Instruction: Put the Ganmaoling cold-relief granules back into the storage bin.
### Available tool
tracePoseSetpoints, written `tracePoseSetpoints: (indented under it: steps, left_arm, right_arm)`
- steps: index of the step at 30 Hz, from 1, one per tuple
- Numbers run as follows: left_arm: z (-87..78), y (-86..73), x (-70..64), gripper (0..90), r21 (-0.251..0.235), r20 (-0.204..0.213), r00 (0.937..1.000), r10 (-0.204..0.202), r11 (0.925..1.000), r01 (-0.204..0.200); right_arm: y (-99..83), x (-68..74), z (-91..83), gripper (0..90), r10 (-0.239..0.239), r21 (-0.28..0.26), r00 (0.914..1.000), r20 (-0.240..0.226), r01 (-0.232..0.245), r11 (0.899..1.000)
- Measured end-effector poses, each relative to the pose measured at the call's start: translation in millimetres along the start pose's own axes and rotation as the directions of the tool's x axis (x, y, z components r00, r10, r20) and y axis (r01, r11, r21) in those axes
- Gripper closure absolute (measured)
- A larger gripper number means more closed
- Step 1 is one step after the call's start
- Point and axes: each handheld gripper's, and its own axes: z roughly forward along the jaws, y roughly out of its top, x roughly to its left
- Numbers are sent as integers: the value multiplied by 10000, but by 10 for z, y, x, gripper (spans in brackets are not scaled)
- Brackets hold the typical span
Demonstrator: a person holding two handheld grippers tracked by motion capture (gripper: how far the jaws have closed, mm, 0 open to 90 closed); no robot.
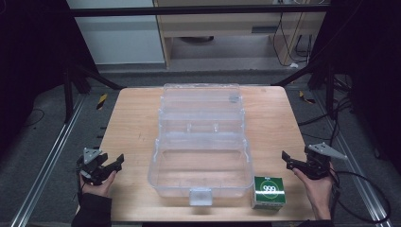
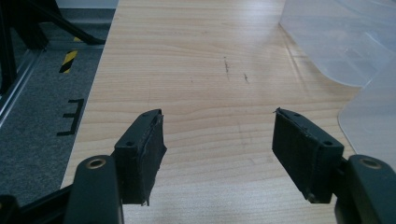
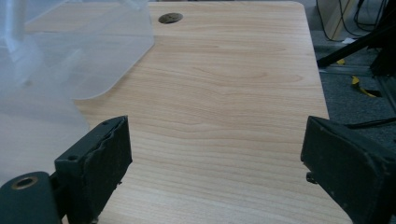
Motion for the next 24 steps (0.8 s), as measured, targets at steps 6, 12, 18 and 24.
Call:
tracePoseSetpoints:
  steps: [6,12,18,24]
  left_arm:
    - [29,-10,-14,334,134,138,9998,152,9998,-154]
    - [70,-30,-42,334,408,264,9992,312,9986,-323]
    - [108,-51,-79,334,627,347,9983,464,9968,-486]
    - [142,-73,-97,329,816,365,9978,545,9950,-573]
  right_arm:
    - [96,92,-60,97,-645,154,9974,-333,651,9978]
    - [217,216,-99,97,-1496,314,9865,-668,1519,9879]
    - [384,330,-195,88,-2137,356,9701,-1154,2190,9751]
    - [522,427,-272,76,-2677,260,9504,-1581,2750,9611]
